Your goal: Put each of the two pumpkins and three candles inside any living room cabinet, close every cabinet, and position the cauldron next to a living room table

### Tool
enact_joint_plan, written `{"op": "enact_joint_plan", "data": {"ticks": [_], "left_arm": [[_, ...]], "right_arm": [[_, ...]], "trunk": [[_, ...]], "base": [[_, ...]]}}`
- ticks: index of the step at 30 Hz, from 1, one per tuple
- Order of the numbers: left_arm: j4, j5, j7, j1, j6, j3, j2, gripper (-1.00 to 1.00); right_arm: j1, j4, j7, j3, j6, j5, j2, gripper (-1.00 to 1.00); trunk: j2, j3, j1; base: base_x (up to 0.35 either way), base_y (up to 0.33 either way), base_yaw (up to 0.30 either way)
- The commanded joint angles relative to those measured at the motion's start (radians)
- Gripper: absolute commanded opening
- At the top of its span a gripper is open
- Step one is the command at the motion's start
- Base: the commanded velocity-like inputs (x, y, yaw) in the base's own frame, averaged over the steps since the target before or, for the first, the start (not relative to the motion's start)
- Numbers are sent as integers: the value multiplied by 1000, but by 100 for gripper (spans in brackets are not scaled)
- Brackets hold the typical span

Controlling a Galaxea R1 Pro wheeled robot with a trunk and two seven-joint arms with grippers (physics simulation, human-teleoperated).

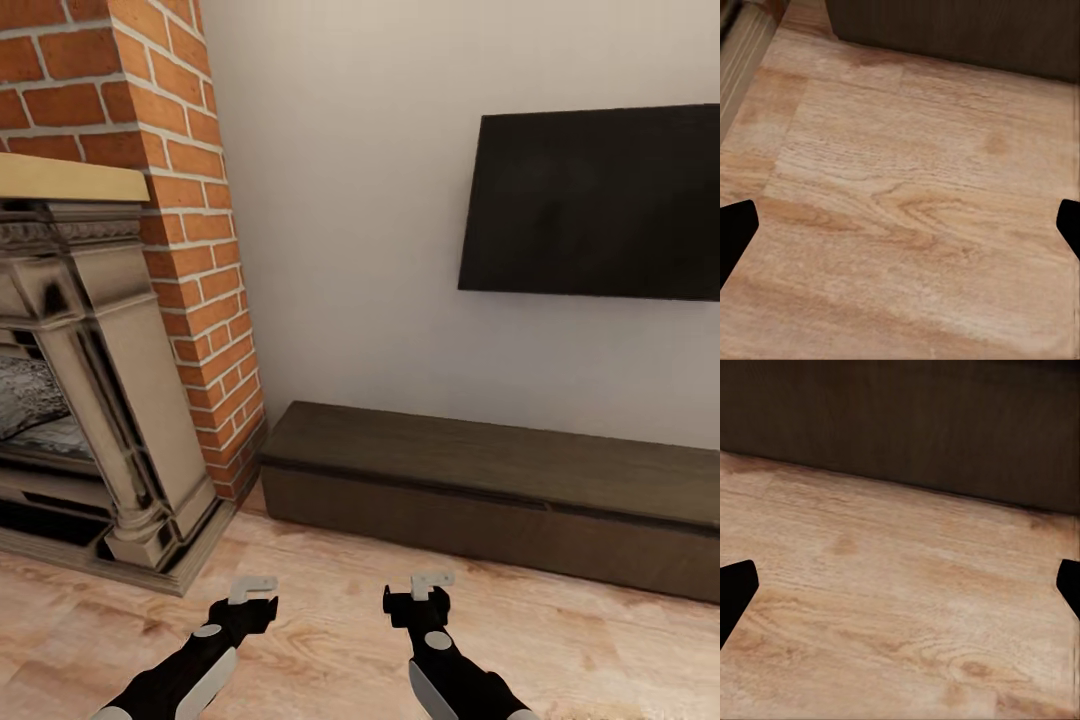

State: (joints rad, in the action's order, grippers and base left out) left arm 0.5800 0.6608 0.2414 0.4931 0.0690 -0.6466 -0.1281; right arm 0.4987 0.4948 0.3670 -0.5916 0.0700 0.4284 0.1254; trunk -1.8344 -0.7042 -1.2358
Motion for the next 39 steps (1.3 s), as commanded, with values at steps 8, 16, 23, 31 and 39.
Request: {"op": "enact_joint_plan", "data": {"ticks": [8,16,23,31,39], "left_arm": [[5,7,9,1,3,-8,-2,100],[6,6,9,1,2,-8,-2,100],[11,5,8,1,-2,-10,-2,100],[9,5,9,1,-3,-11,-2,100],[6,4,10,1,-3,-11,-1,100]], "right_arm": [[1,1,5,-7,7,11,0,100],[1,1,4,-6,7,12,-2,100],[1,1,4,-5,7,12,-3,100],[1,1,4,-4,7,12,-3,100],[1,1,3,16,6,12,-3,100]], "trunk": [[0,7,0],[0,13,0],[0,18,0],[0,24,0],[0,31,0]], "base": [[-32,-273,-122],[-139,-201,-206],[-24,-35,-266],[-2,-79,-269],[0,-250,-269]]}}
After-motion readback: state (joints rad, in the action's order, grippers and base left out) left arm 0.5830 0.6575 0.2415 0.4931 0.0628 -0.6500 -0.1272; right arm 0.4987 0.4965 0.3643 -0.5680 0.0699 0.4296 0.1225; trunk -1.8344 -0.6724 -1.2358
